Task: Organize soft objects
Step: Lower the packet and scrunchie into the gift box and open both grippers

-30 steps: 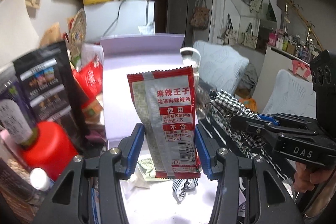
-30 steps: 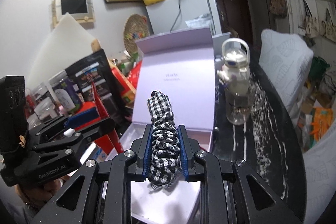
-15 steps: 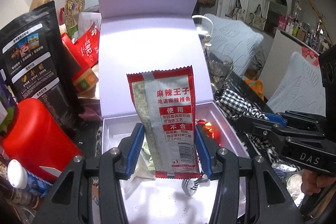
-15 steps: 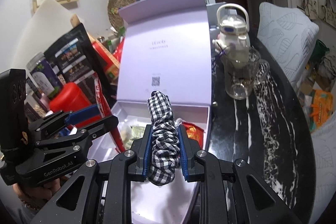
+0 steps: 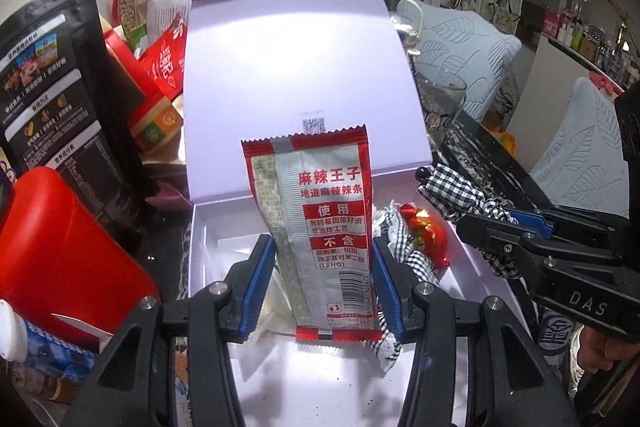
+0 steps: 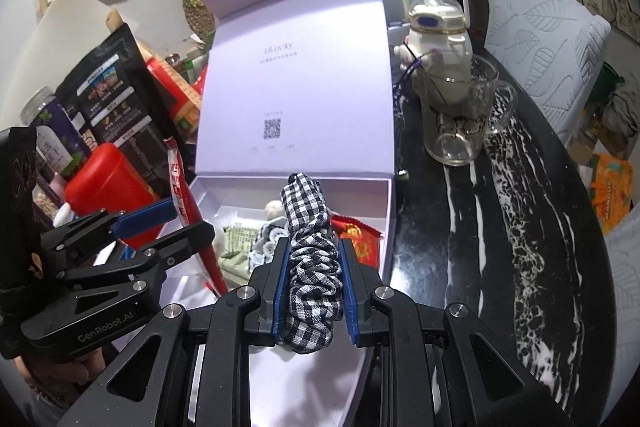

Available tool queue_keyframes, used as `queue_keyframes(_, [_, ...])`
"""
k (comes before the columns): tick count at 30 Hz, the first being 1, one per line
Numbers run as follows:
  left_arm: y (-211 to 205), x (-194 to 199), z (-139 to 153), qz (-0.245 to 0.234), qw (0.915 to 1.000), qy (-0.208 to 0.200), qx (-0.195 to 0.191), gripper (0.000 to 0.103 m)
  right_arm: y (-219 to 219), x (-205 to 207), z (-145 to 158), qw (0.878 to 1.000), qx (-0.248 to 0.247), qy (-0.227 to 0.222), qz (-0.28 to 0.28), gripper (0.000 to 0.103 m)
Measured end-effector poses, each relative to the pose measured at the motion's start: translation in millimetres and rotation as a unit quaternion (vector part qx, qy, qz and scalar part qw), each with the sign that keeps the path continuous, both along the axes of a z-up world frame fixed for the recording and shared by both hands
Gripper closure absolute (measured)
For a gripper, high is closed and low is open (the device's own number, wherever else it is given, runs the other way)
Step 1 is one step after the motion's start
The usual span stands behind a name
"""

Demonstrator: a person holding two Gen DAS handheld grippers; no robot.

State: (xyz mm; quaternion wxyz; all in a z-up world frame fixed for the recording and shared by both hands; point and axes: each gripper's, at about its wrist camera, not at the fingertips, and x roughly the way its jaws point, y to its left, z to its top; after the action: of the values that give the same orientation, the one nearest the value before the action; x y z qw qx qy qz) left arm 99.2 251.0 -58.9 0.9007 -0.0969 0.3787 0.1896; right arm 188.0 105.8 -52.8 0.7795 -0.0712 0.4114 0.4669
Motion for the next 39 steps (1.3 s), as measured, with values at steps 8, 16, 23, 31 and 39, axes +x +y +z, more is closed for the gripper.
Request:
queue_keyframes(8, [7,9,-17,0.008,0.9997,0.024,-0.003,0.055,8,-3,-11,1.0,-0.015,-0.013,-0.002,0.08])
queue_keyframes(16, [14,14,-29,0.024,0.9986,0.046,-0.003,0.055,18,-6,-25,0.999,-0.037,-0.017,-0.001,0.08])
queue_keyframes(23, [15,16,-31,0.031,0.9978,0.058,0.001,0.055,25,-8,-36,0.998,-0.064,-0.02,0.001,0.078])
queue_keyframes(31, [9,14,-18,0.05,0.9964,0.058,0.036,0.055,22,-8,-29,0.998,-0.064,-0.023,-0.001,0.063])
queue_keyframes(39, [11,9,-11,0.063,0.9954,0.058,0.041,0.054,18,-13,-17,0.998,-0.057,-0.033,0.0,0.056])
